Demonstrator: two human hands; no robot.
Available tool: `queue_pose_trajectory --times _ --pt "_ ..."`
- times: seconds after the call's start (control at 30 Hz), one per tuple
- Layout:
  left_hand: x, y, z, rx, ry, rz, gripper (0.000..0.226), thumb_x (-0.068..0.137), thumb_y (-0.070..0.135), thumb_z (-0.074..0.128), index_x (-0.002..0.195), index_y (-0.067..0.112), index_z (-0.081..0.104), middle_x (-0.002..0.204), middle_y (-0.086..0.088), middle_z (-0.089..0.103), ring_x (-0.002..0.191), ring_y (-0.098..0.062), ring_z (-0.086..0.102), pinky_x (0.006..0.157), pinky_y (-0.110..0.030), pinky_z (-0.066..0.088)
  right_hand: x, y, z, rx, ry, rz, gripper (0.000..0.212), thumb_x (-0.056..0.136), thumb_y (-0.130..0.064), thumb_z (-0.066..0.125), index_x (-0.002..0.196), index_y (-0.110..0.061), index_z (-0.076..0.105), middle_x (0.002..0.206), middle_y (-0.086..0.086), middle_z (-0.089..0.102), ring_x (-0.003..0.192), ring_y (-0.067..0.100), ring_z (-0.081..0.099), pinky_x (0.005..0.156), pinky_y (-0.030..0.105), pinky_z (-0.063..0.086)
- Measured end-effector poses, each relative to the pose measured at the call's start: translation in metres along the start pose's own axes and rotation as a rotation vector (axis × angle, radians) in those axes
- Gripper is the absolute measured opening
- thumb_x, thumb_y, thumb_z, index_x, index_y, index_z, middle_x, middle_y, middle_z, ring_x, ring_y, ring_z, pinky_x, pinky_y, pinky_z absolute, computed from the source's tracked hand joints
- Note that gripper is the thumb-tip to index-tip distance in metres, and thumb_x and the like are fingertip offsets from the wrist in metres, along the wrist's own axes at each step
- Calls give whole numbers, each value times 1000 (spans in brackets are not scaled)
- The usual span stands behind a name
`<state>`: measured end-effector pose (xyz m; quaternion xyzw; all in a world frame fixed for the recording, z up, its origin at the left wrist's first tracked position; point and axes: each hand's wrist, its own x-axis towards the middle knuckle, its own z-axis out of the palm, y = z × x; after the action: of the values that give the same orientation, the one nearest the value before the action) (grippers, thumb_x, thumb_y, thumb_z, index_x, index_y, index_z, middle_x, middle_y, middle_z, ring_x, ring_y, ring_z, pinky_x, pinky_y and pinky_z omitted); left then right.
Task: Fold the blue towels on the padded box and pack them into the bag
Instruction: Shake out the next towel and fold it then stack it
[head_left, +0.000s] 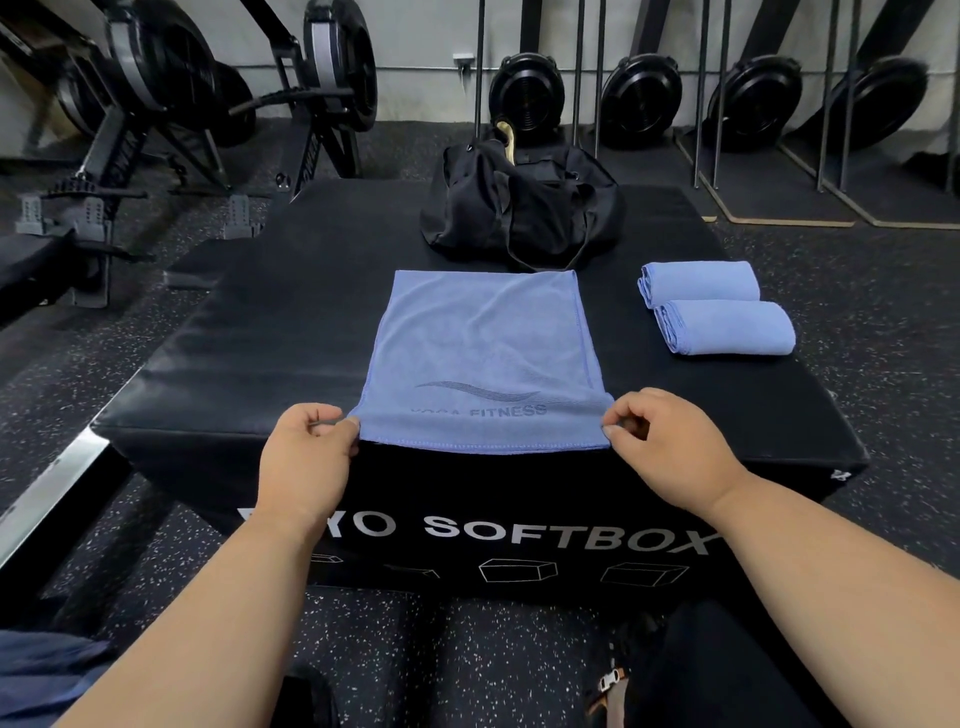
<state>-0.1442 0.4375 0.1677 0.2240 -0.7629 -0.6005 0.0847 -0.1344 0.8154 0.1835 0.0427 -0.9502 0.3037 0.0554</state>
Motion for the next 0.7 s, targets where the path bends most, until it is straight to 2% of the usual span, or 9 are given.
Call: queue_pose_trajectory --times 0.07,0.17,0.3,0.43,0.57,0.7 --pt "-1 0 -1 10 -1 -7 14 89 28 76 100 23 68 72 8 71 83 -21 72 91 -48 60 -3 4 -3 -30 -32 -47 12 84 -29 82 87 -37 73 86 -11 60 82 6 59 73 19 46" --pt "-4 1 -2 20 -17 -20 13 88 27 75 99 23 69 79 3 75 90 -26 75 89 -46 61 -5 9 -2 -117 -79 -121 28 76 -39 90 99 -36 73 92 -14 57 88 7 55 81 24 46" --pt "-13 4 0 43 -48 13 11 91 26 75 99 21 68 86 -6 74 79 -18 69 85 -39 58 -4 10 1 -132 -51 -137 23 82 -36 87 101 -34 75 94 -14 58 92 12 54 83 28 44" --pt "-20 8 -2 42 -42 60 13 96 30 73 98 21 65 83 -2 70 76 -16 65 85 -40 56 -5 13 0 -141 -44 -158 19 85 -38 85 102 -34 78 94 -16 59 94 13 55 84 28 43" --pt "-26 14 -7 -75 -33 43 11 98 28 71 101 20 64 89 -3 73 82 -17 70 86 -40 59 -5 11 2 -196 -13 -218 17 87 -36 84 102 -28 81 89 -14 57 88 16 55 79 29 40" --pt "-38 21 -9 -249 -57 -39 1 102 18 66 102 19 65 85 1 73 76 -11 68 78 -31 56 -8 7 3 -271 7 -286 11 92 -32 80 99 -24 81 81 -10 51 80 21 55 73 34 44"
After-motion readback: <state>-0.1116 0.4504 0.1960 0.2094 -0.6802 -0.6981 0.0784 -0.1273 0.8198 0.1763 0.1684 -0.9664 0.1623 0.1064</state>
